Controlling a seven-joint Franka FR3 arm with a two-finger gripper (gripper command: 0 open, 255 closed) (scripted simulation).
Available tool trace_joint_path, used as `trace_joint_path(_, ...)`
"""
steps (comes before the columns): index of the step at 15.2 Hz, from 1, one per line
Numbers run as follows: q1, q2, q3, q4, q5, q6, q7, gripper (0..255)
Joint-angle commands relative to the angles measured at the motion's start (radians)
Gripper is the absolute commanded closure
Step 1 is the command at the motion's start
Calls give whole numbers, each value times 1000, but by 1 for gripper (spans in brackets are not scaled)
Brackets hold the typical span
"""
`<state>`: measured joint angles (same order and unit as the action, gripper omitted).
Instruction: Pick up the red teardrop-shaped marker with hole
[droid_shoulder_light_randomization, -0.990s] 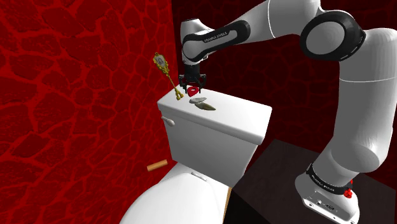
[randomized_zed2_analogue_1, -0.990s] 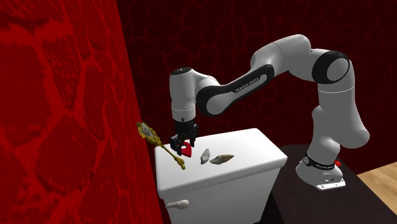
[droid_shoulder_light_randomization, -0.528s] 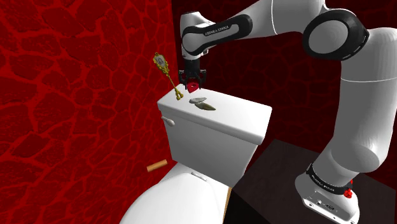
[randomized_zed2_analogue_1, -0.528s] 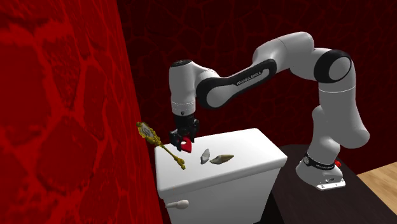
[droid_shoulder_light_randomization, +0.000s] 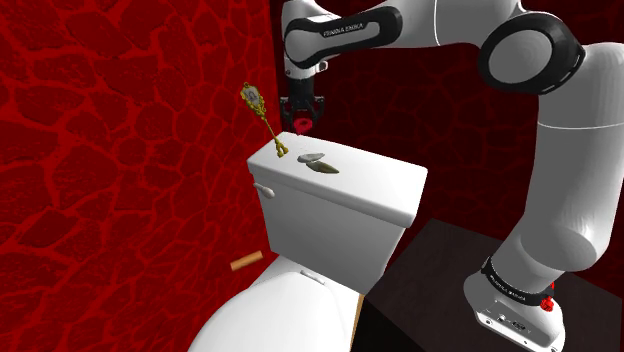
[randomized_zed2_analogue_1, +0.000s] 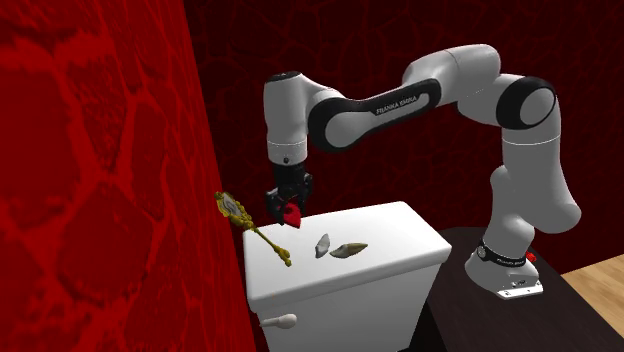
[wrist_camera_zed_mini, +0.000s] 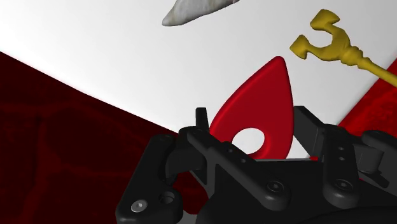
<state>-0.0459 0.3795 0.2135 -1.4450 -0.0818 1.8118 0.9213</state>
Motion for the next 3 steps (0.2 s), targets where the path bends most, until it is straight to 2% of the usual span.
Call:
trace_joint_path(1, 1, 0, 0, 27, 0, -28, -1, 255)
trace_joint_path(3, 1, 0, 0, 29, 1, -30, -1, 255)
